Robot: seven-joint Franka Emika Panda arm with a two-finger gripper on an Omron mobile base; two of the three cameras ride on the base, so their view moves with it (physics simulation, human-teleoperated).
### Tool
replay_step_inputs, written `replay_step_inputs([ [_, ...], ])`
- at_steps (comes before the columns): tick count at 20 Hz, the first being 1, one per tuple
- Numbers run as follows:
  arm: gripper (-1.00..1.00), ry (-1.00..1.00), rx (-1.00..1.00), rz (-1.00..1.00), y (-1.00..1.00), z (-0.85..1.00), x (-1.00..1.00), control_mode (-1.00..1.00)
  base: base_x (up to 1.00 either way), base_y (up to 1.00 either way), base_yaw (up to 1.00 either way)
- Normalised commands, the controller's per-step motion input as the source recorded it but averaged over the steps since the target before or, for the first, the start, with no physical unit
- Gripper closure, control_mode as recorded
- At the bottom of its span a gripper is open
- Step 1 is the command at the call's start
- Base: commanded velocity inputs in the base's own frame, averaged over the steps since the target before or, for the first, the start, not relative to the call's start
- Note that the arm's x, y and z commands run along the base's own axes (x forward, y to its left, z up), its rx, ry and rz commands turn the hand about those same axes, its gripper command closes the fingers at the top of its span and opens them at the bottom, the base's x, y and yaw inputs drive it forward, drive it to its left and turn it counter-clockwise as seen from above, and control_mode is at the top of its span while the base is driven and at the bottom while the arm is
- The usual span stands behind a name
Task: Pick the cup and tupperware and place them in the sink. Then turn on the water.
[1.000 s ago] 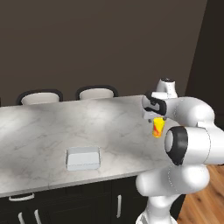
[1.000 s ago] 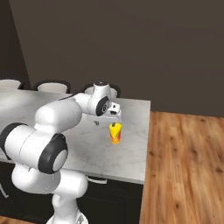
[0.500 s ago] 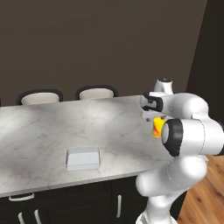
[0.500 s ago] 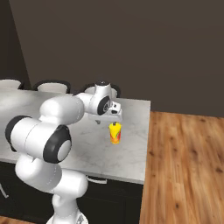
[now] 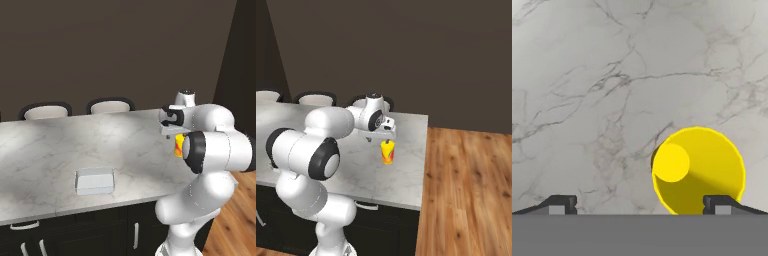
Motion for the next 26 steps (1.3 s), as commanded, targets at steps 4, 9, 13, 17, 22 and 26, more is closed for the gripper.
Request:
replay_step_inputs([
  [4,-1.00,0.02,0.00,0.00,0.00,-0.08,0.00,-1.00,0.00,0.00,0.00],
  [9,-1.00,0.02,0.00,0.00,0.00,-0.10,0.00,-1.00,0.00,0.00,0.00],
  [13,-1.00,0.01,0.00,0.00,0.00,-0.11,0.00,-1.00,0.00,0.00,0.00],
  [17,-1.00,0.01,0.00,0.00,0.00,-0.09,0.00,-1.00,0.00,0.00,0.00],
  [22,-1.00,0.02,0.00,0.00,0.00,-0.10,0.00,-1.00,0.00,0.00,0.00],
  [26,-1.00,0.04,0.00,0.00,0.00,-0.08,0.00,-1.00,0.00,0.00,0.00],
])
